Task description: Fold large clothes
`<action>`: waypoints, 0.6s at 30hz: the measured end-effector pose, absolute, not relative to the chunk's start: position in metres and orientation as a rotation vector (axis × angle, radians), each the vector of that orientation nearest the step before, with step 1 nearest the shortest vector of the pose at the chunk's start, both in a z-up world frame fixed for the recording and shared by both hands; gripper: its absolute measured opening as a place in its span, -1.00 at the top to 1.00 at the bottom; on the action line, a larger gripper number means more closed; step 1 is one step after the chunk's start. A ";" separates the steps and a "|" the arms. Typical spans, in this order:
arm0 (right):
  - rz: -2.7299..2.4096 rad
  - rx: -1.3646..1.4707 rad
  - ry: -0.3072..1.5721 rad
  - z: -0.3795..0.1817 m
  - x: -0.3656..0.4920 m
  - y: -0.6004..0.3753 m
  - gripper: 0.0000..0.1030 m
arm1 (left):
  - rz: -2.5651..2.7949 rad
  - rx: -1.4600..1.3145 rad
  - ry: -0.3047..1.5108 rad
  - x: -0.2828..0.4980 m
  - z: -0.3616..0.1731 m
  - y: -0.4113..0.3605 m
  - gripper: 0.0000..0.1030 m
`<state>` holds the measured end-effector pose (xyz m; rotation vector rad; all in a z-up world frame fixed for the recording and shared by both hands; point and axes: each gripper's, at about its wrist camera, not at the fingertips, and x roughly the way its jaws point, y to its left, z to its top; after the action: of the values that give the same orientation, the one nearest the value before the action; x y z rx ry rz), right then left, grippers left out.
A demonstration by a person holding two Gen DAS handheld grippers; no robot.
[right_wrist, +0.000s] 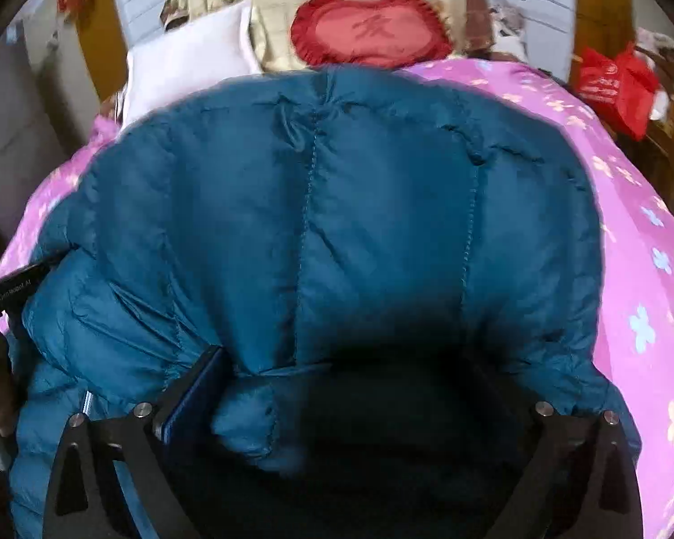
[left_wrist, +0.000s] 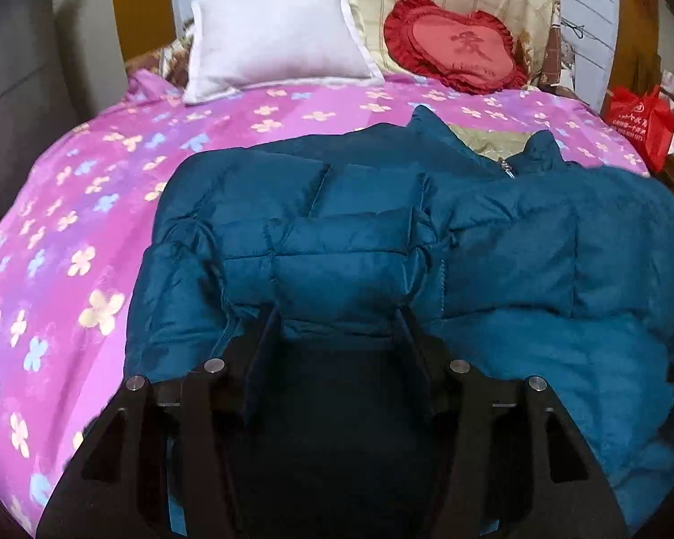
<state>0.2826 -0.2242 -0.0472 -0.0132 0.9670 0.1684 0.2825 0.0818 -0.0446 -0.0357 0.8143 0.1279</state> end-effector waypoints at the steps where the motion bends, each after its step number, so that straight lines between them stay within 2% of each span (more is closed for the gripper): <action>1: 0.175 -0.025 0.981 -0.042 0.284 -0.224 -0.90 | 0.130 -0.045 0.809 0.281 -0.044 0.083 -0.04; 3: 0.180 -0.006 0.901 -0.017 0.284 -0.230 -0.77 | 0.121 -0.078 0.818 0.282 -0.044 0.090 -0.04; 7: 0.123 0.202 0.671 0.032 0.303 -0.254 -0.80 | 0.122 -0.083 0.828 0.284 -0.044 0.088 -0.05; 9: 0.017 0.149 0.745 0.016 0.334 -0.247 -0.90 | 0.119 -0.092 0.834 0.287 -0.044 0.088 -0.05; 11: -0.013 0.104 0.961 -0.038 0.369 -0.246 -0.98 | 0.107 -0.108 0.832 0.288 -0.044 0.090 -0.05; 15: -0.030 0.104 0.923 -0.045 0.370 -0.250 -0.99 | 0.113 -0.109 0.843 0.290 -0.045 0.091 -0.05; 18: -0.042 0.114 0.862 -0.021 0.349 -0.250 -0.88 | 0.118 -0.108 0.847 0.291 -0.045 0.091 -0.05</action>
<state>0.3494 -0.2496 -0.0209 0.1144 0.8620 -0.0420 0.2912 0.0911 -0.0450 -0.1085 0.8471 0.1179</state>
